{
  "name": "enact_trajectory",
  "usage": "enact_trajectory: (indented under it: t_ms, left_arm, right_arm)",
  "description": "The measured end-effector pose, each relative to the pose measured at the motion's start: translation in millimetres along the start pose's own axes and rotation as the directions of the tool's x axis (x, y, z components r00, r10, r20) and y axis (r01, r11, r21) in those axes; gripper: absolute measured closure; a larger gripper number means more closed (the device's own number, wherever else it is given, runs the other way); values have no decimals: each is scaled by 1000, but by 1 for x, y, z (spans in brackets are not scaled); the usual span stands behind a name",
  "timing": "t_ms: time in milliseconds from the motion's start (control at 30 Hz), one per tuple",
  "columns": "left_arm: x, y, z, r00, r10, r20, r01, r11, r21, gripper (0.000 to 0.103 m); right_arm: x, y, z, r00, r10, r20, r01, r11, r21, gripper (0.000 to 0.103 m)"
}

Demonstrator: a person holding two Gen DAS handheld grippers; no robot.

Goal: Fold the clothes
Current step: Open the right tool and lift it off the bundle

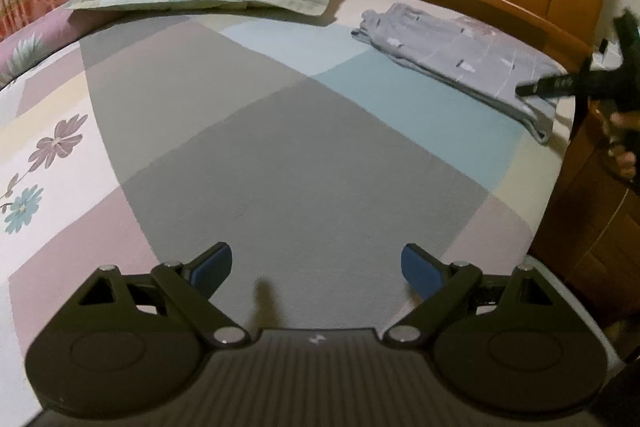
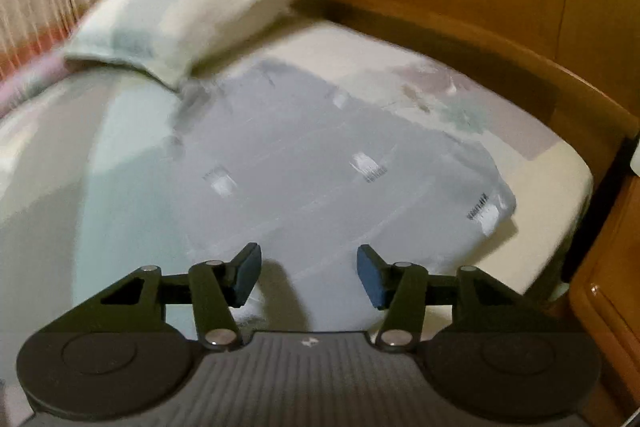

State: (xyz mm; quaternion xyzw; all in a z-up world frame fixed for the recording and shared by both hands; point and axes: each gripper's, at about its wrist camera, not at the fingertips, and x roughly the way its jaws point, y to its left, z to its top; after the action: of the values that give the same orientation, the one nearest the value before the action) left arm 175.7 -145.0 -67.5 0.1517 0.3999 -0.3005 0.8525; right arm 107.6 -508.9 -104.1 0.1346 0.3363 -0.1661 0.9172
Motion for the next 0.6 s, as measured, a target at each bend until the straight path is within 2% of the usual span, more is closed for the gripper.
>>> enact_trajectory:
  t_ms: [33,133,200,300,367,467,600]
  left_arm:
    - [1,1,0,1000,9,-2,-9,1000,3,11]
    - [1,2,1,999,33,6,-33,999,8,11]
    - [-1,3,1,998,47,29,-47,999,6,11]
    - [-5,4,1,995,73,68,-73,997,5,9]
    - [-5,4,2,992,96,87,-97,995,9,8]
    - [-7,3,6,986,128,109,-130,992,6,8]
    - [-6,4,8,989,108,103,-108,994,0,7]
  right_arm:
    - [-5,1,-1,1000,5,12,-5,1000,9,45]
    - [1,8,-10,997,10,-71,-10,1000,5,43]
    - [-3,15,-9,996,32,-81,-32,999,0,43]
    - [-14,22,0,996,77,-38,-77,997,10,43]
    - [-10,29,13,997,73,-2,-73,997,-12,43]
    - [14,35,33,998,53,18,-53,998,-29,43]
    - [48,42,54,999,31,23,-30,999,-45,43]
